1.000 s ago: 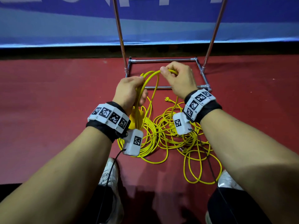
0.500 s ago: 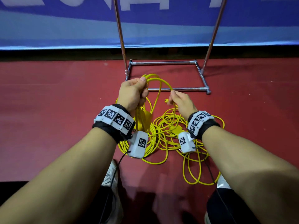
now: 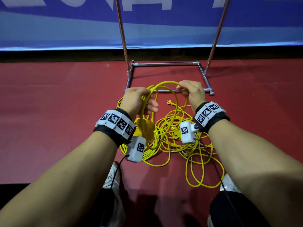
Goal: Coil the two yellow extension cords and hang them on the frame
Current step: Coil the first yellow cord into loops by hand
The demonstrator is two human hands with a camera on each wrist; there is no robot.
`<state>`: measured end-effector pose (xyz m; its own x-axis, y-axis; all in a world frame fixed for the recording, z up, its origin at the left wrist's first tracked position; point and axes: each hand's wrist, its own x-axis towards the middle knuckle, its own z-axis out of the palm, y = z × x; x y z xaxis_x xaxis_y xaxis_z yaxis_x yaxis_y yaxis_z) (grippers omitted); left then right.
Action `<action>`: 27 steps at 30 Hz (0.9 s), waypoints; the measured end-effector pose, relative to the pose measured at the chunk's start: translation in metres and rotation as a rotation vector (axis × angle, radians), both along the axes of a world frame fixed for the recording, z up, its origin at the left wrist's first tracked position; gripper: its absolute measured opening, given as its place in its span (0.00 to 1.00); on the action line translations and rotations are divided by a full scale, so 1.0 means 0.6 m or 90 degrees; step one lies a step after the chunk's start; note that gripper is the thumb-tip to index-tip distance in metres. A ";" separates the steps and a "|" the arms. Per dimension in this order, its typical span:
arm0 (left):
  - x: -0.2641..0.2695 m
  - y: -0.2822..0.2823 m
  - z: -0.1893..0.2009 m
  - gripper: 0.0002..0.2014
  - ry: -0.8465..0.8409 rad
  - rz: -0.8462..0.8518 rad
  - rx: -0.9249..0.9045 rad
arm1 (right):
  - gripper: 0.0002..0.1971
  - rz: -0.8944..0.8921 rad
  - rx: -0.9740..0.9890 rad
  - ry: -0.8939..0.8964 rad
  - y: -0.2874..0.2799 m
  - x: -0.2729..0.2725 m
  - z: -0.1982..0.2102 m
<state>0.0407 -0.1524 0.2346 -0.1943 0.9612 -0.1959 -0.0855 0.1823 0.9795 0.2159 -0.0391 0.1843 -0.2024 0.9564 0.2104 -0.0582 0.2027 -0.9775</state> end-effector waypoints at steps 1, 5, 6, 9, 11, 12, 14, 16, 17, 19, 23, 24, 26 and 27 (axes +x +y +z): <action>0.001 0.000 -0.001 0.14 0.004 -0.004 -0.001 | 0.12 0.019 0.007 -0.004 0.000 -0.004 0.000; 0.005 0.002 -0.008 0.14 0.037 -0.010 0.037 | 0.17 0.097 0.086 -0.090 -0.004 -0.029 0.005; 0.004 0.004 -0.010 0.14 0.033 0.001 0.051 | 0.18 0.099 0.103 -0.106 -0.005 -0.035 0.007; -0.004 0.008 -0.007 0.15 0.011 0.042 0.084 | 0.16 0.088 0.139 -0.120 -0.008 -0.038 0.005; -0.005 0.009 0.001 0.16 0.003 0.060 0.106 | 0.17 0.093 0.158 -0.164 -0.010 -0.033 -0.007; -0.006 0.010 0.007 0.16 -0.002 0.071 0.117 | 0.19 0.101 0.156 -0.200 -0.011 -0.031 -0.017; -0.009 0.013 0.017 0.17 -0.017 0.092 0.138 | 0.24 0.124 0.120 -0.294 -0.010 -0.024 -0.050; -0.014 0.016 0.025 0.17 -0.031 0.103 0.157 | 0.26 0.156 0.067 -0.351 -0.015 -0.016 -0.086; -0.016 0.017 0.027 0.17 -0.036 0.105 0.162 | 0.26 0.155 0.033 -0.337 -0.018 -0.012 -0.100; -0.018 0.017 0.025 0.17 -0.040 0.109 0.161 | 0.23 0.095 -0.032 -0.290 -0.026 -0.006 -0.101; -0.019 0.011 0.017 0.16 -0.003 0.105 0.155 | 0.25 -0.066 -0.041 -0.131 -0.014 0.007 -0.058; -0.021 0.010 0.017 0.16 0.013 0.099 0.150 | 0.26 -0.082 -0.032 -0.106 -0.007 0.009 -0.044; -0.025 0.008 0.016 0.15 0.037 0.087 0.135 | 0.28 -0.121 -0.008 -0.083 0.003 0.007 -0.009; -0.027 0.007 0.015 0.14 0.047 0.081 0.128 | 0.30 -0.151 0.011 -0.079 0.008 0.006 0.005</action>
